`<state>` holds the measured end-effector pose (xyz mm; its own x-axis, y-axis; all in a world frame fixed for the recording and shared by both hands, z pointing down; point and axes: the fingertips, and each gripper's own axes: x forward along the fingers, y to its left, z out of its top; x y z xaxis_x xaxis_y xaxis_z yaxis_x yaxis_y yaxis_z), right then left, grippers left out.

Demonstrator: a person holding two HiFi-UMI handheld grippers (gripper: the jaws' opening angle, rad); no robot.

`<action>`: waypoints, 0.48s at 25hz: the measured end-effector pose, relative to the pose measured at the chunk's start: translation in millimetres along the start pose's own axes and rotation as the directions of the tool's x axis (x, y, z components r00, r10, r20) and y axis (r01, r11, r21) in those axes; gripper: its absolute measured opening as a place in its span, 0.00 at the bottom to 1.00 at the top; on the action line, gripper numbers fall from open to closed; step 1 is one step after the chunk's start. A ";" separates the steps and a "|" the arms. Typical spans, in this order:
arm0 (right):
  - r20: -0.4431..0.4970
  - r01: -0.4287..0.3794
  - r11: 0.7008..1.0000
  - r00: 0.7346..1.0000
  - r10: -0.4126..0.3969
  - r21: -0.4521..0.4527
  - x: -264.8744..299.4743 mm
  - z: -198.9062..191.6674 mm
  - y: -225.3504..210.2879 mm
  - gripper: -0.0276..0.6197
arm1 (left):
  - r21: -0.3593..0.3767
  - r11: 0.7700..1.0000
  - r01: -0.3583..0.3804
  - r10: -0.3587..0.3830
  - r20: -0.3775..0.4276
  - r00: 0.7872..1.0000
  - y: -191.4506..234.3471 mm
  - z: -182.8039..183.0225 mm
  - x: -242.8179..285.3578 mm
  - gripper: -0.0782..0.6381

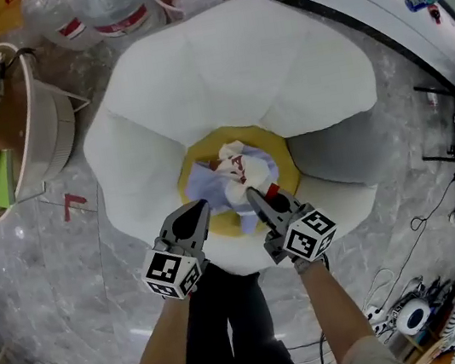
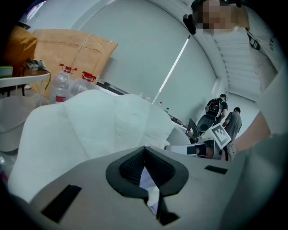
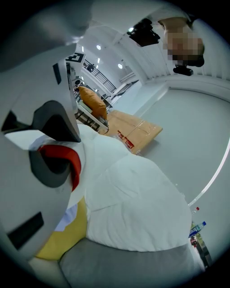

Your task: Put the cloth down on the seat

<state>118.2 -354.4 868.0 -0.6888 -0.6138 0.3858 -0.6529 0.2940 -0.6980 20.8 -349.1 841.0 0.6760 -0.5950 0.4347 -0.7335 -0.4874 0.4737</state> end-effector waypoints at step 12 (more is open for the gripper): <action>-0.056 0.034 0.999 0.998 -0.035 -0.013 30.0 -55.0 -60.7 0.11 | -0.011 1.000 -0.014 0.014 -0.005 1.000 38.6 -65.8 31.0 0.13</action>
<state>119.8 -350.4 955.1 -0.6821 -0.5820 0.4426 -0.6799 0.2822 -0.6768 18.1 -344.3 923.2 0.6659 -0.5986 0.4453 -0.7423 -0.4721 0.4754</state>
